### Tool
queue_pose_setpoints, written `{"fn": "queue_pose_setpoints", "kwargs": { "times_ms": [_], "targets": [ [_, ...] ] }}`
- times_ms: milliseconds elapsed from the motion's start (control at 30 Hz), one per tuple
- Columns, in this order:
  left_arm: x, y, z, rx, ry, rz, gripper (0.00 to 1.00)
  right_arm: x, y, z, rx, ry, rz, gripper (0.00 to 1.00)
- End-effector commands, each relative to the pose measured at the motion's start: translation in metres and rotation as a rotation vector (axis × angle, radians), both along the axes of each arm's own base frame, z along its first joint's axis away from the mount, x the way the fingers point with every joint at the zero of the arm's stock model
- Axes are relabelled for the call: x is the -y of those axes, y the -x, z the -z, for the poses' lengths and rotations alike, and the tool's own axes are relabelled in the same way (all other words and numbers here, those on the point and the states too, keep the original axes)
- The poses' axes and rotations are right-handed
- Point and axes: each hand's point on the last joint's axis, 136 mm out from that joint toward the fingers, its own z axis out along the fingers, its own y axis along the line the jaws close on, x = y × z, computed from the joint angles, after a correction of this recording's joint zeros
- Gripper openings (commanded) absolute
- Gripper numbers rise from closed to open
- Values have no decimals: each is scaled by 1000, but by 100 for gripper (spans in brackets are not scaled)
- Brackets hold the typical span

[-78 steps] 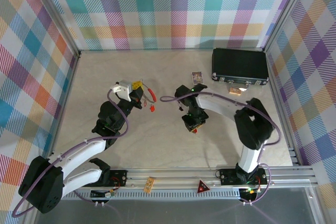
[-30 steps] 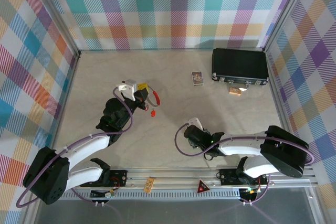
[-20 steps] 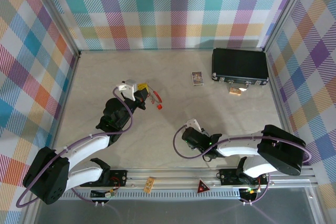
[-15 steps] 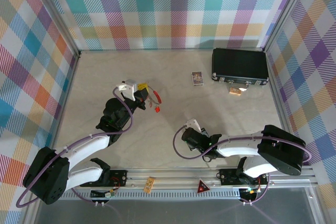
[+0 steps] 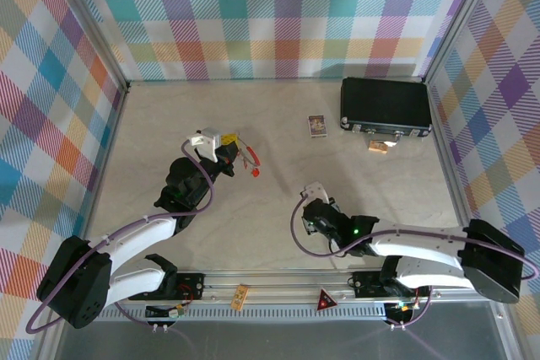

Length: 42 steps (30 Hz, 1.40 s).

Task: Put the keys on the keyring

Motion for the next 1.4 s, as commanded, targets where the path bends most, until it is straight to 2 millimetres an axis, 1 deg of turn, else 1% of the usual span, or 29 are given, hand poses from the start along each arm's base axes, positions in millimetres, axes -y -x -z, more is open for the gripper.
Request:
{"fn": "queue_pose_setpoints", "kwargs": {
  "times_ms": [0, 167, 267, 367, 500, 567, 733, 833, 1167, 1367],
  "targets": [
    [10, 0, -27, 66, 37, 47, 0, -3, 1, -16, 33, 5, -81, 0],
    [25, 1, -23, 62, 28, 126, 0, -19, 0, -46, 0, -147, -253, 0],
    [36, 3, -23, 69, 15, 187, 0, -25, -7, -72, 10, -245, -349, 0],
    [46, 7, -22, 74, 4, 244, 0, -32, -12, -97, 61, -295, -448, 0],
    [58, 13, -19, 95, 12, 312, 0, -40, -14, -122, 88, -362, -568, 0],
    [65, 18, -16, 107, 15, 345, 0, -46, -13, -130, 100, -379, -622, 0],
    [78, 26, -13, 134, -5, 414, 0, -56, -10, -141, 141, -390, -710, 0],
    [81, 29, -14, 153, -2, 435, 0, -59, -9, -144, 128, -408, -737, 0],
    [81, 31, -10, 157, -28, 436, 0, -54, -23, -141, 130, -435, -712, 0],
    [81, 27, -4, 152, -57, 424, 0, -49, -28, -143, 141, -449, -665, 0]
  ]
}}
